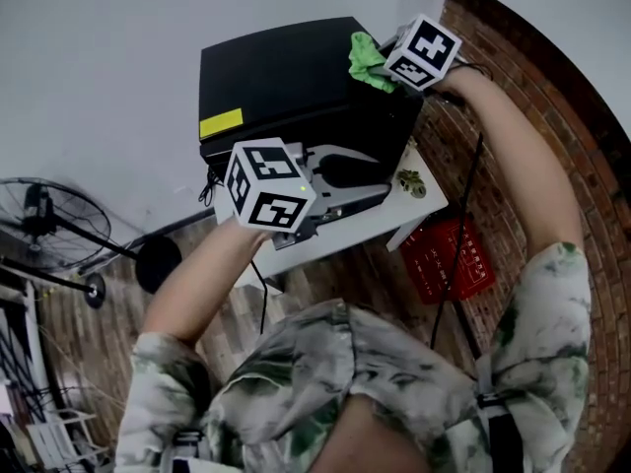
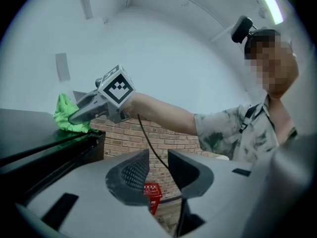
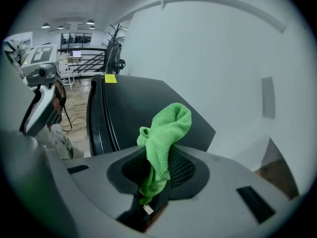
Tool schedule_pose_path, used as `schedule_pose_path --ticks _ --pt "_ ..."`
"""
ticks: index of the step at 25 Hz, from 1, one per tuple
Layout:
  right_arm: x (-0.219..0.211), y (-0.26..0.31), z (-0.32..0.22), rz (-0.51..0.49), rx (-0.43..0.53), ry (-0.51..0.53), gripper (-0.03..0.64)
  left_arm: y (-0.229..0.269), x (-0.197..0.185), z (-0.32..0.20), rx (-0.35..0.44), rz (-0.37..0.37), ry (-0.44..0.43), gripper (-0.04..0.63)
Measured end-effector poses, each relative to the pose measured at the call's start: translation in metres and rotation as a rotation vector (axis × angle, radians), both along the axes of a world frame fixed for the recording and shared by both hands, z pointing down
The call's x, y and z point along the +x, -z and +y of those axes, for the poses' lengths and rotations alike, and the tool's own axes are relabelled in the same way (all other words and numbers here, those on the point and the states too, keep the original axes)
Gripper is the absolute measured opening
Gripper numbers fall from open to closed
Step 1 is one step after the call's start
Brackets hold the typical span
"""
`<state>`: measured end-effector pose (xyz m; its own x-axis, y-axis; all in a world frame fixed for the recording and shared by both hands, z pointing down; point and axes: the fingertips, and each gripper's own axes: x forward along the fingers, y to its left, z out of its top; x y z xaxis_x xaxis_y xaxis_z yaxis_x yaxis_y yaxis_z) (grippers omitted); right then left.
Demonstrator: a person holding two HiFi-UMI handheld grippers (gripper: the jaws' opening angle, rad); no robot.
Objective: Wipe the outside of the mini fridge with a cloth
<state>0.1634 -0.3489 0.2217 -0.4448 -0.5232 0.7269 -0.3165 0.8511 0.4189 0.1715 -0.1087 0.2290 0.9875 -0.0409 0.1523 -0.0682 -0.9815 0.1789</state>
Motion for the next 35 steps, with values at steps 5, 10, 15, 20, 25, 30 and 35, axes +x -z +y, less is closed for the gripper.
schedule_pose_path --ticks 5,10,15,20,25,30,35 --pt "-0.013 0.011 0.002 -0.012 0.028 0.013 0.104 0.001 0.001 -0.001 -0.001 0.003 -0.003 0.125" --pt "-0.076 0.027 0.009 -0.029 0.049 0.113 0.104 0.004 -0.003 -0.003 0.004 0.007 0.019 0.126" --pt "-0.147 0.03 0.01 -0.056 0.033 0.206 0.104 0.013 -0.015 -0.007 -0.005 0.007 0.038 0.125" --pt "-0.201 0.019 0.007 -0.061 -0.006 0.251 0.104 0.021 -0.029 -0.019 -0.008 -0.01 0.062 0.125" --pt "-0.215 -0.001 -0.009 -0.024 -0.023 0.232 0.103 0.029 -0.033 -0.02 0.011 -0.01 0.057 0.126" --pt "-0.182 -0.003 -0.031 -0.027 -0.024 0.156 0.104 0.032 -0.032 -0.022 0.021 -0.014 0.042 0.126" --pt "-0.133 -0.003 -0.055 -0.017 -0.014 0.055 0.104 0.031 -0.024 -0.023 0.018 -0.018 0.018 0.125"
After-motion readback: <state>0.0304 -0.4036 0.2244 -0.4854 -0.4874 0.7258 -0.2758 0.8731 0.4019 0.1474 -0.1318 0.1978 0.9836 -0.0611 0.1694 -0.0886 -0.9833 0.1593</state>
